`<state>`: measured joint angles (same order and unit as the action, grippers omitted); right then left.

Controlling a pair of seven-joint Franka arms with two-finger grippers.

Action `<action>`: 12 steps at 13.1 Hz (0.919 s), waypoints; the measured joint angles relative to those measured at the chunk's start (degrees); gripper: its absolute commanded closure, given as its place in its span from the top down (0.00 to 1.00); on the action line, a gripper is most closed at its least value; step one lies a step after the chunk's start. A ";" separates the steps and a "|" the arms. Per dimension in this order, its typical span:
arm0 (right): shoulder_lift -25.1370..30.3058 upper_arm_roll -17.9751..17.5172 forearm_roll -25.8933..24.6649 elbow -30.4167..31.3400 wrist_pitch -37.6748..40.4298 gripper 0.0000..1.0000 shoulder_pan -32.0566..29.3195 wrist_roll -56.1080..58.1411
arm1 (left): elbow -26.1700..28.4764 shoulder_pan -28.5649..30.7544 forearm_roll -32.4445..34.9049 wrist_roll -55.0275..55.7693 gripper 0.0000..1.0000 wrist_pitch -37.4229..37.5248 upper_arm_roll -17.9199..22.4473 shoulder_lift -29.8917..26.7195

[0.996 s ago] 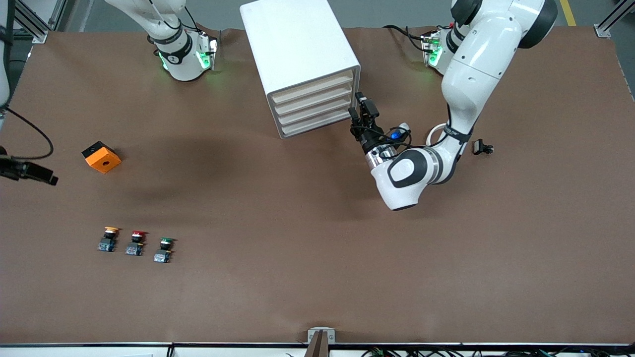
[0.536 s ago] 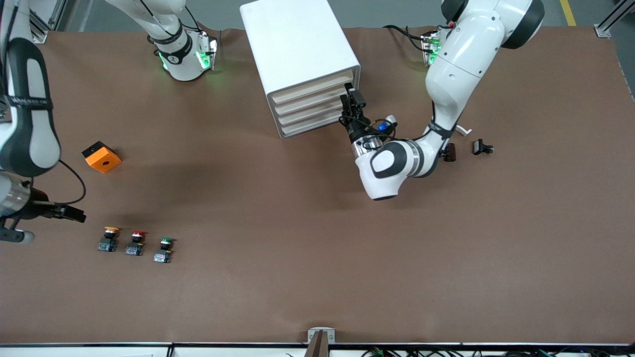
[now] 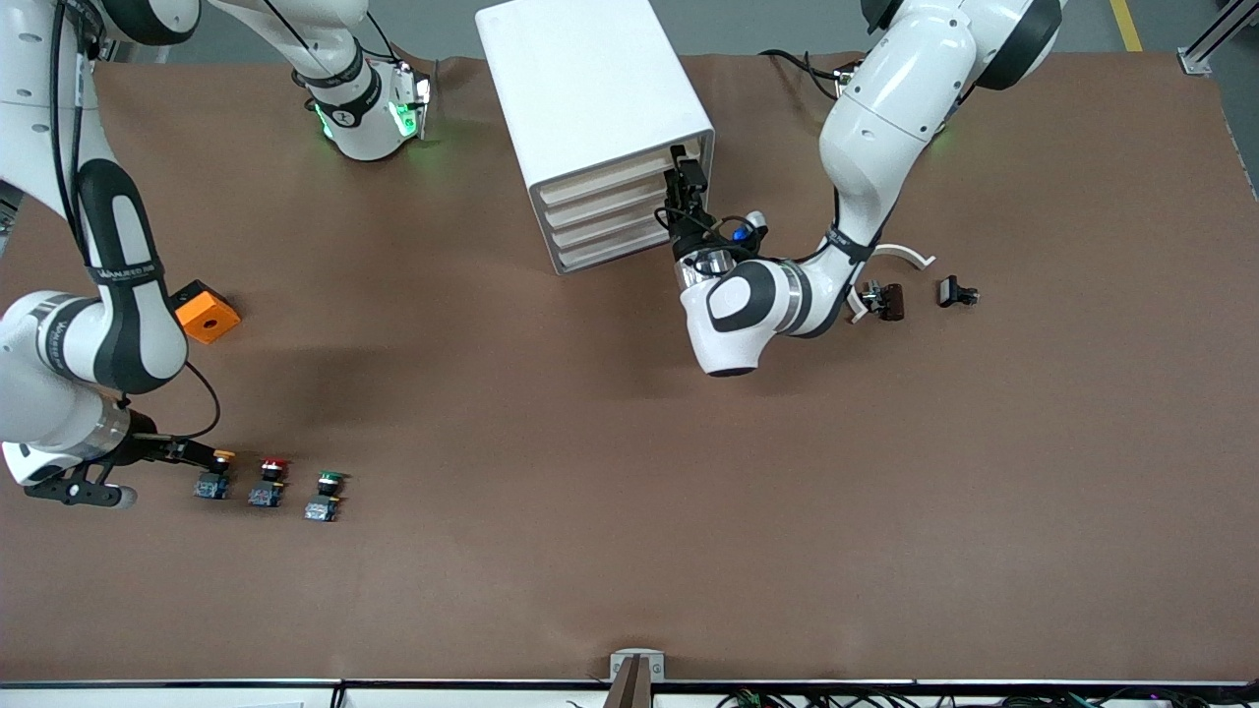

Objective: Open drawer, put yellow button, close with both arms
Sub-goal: 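Pull the drawer open with the left gripper while the right gripper grasps the yellow button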

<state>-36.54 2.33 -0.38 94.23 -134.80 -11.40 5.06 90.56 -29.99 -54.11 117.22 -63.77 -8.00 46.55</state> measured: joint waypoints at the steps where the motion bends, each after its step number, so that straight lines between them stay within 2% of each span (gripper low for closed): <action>1: -0.86 0.00 0.00 -0.02 -1.45 1.00 0.00 0.00 | 0.05 -0.43 0.00 0.00 0.12 0.00 -0.01 -0.16; 2: -1.64 -0.02 0.00 -0.03 -2.78 1.00 0.01 0.00 | 0.10 -0.93 0.00 0.02 0.08 0.02 -0.01 -0.32; 4: -3.29 -0.13 0.00 -0.04 -5.32 1.00 0.06 0.03 | 0.13 -1.46 0.00 0.37 0.06 0.31 0.00 -0.76; 7: -5.77 -0.33 0.00 -0.07 -8.43 1.00 0.48 0.55 | 0.32 -1.42 0.00 2.63 0.06 0.31 0.04 -0.92; 12: -6.73 -0.32 0.00 -0.37 -8.77 1.00 0.83 2.25 | 0.38 -0.67 0.00 2.64 0.08 0.18 0.07 -0.94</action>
<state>-43.26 2.01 -0.38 93.87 -143.57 -10.57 7.32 90.93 -30.66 -54.11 119.86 -63.59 -7.93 45.61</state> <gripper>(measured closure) 0.000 0.916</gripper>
